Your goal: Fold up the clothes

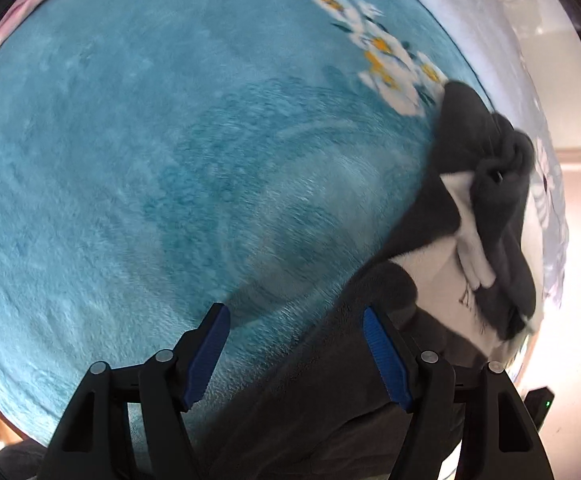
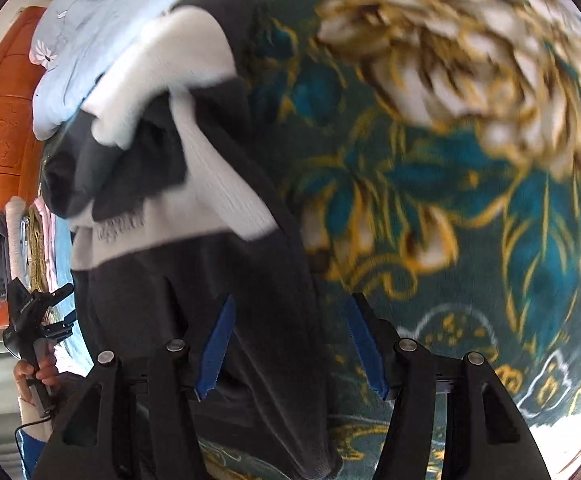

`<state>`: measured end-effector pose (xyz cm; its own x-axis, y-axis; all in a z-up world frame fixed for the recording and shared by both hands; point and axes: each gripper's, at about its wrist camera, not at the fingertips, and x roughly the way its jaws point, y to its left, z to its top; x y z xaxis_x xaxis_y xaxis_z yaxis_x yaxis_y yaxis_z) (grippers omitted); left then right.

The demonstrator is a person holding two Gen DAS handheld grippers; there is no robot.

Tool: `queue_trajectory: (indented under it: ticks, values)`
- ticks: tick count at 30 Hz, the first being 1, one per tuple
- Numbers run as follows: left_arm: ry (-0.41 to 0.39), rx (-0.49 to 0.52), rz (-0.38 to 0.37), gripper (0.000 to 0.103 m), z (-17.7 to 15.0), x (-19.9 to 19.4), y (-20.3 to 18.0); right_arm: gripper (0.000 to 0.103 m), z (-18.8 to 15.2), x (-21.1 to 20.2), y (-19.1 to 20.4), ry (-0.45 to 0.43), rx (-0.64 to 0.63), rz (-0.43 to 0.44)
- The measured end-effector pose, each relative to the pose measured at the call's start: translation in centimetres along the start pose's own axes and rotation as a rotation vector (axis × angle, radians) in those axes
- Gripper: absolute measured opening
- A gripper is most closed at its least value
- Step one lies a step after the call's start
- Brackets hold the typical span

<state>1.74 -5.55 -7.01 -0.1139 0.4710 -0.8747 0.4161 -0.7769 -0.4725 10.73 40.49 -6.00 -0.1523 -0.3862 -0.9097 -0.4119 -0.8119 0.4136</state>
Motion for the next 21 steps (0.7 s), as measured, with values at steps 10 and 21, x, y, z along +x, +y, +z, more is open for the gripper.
queue_trajectory:
  ticks: [10, 21]
  values:
    - [0.185, 0.044, -0.087, 0.072, -1.7, 2.3, -0.6, 0.06, -2.6, 1.2, -1.4, 0.067, 0.054, 0.268]
    - [0.294, 0.15, 0.061, 0.057, -3.4, 4.1, -2.2, 0.057, -2.7, 2.9, -0.9, 0.045, 0.113, 0.451]
